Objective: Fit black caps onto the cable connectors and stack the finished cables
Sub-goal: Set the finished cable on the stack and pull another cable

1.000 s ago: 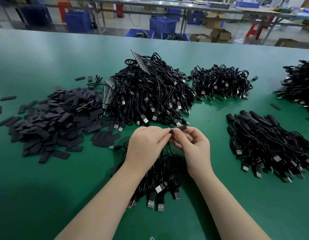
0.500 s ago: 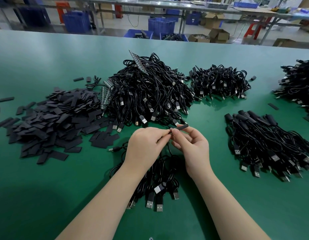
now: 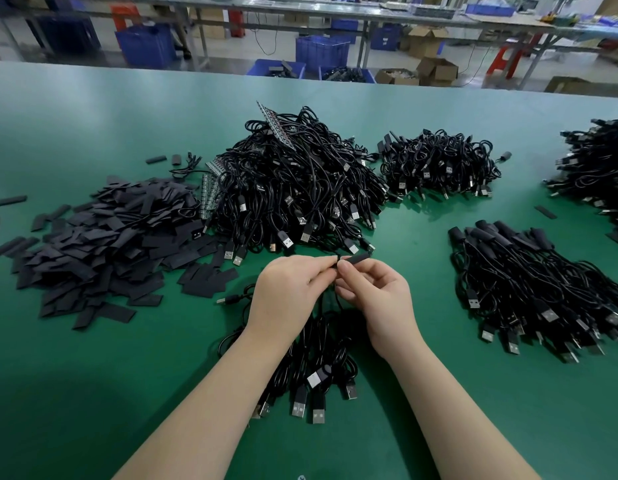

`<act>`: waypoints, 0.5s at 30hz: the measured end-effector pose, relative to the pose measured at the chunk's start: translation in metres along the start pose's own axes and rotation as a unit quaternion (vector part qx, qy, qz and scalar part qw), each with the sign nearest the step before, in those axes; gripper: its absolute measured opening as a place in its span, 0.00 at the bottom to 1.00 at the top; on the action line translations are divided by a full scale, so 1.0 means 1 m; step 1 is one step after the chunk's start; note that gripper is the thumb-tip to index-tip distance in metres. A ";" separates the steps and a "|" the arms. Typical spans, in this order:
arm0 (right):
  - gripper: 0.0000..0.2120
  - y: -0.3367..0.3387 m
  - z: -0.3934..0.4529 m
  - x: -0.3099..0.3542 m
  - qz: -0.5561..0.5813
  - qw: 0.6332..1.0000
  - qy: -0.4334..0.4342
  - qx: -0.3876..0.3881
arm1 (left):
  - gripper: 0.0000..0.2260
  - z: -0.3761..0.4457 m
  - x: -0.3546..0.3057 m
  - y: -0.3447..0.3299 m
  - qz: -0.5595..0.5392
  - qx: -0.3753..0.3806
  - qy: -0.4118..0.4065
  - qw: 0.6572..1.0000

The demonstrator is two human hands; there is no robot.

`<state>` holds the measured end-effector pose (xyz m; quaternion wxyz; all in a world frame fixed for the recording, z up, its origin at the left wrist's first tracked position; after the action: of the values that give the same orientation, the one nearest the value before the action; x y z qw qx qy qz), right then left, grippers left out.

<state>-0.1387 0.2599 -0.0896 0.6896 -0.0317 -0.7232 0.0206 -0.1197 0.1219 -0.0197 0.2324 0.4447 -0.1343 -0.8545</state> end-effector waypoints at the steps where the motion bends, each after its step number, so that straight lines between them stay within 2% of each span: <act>1: 0.07 0.000 0.000 0.000 -0.002 1.000 -0.002 0.000 | 0.08 0.000 0.000 0.000 0.001 -0.001 -0.003 1.000; 7: 0.05 -0.002 0.000 -0.001 0.001 1.000 -0.012 0.009 | 0.08 0.001 -0.002 -0.002 -0.003 0.013 -0.024 1.000; 11: 0.09 0.009 -0.002 0.009 0.008 0.998 0.034 -0.047 | 0.08 0.001 0.002 0.001 -0.016 -0.004 -0.002 1.000; 15: 0.11 0.018 -0.005 0.020 -0.005 0.994 0.074 -0.084 | 0.10 0.001 0.000 -0.002 -0.018 0.021 -0.010 1.000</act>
<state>-0.1342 0.2792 -0.0712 0.7362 -0.0871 -0.6696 -0.0460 -0.1215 0.1234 -0.0198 0.2065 0.4433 -0.1468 -0.8598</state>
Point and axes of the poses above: each hand's wrist, its own z-axis towards the middle knuckle, its own y-axis out of the back of the hand, x = y × z, the point moved 10 cm from there along z, towards the middle knuckle, and after that the axes turned 11 degrees about -z, right-handed, at the moved point
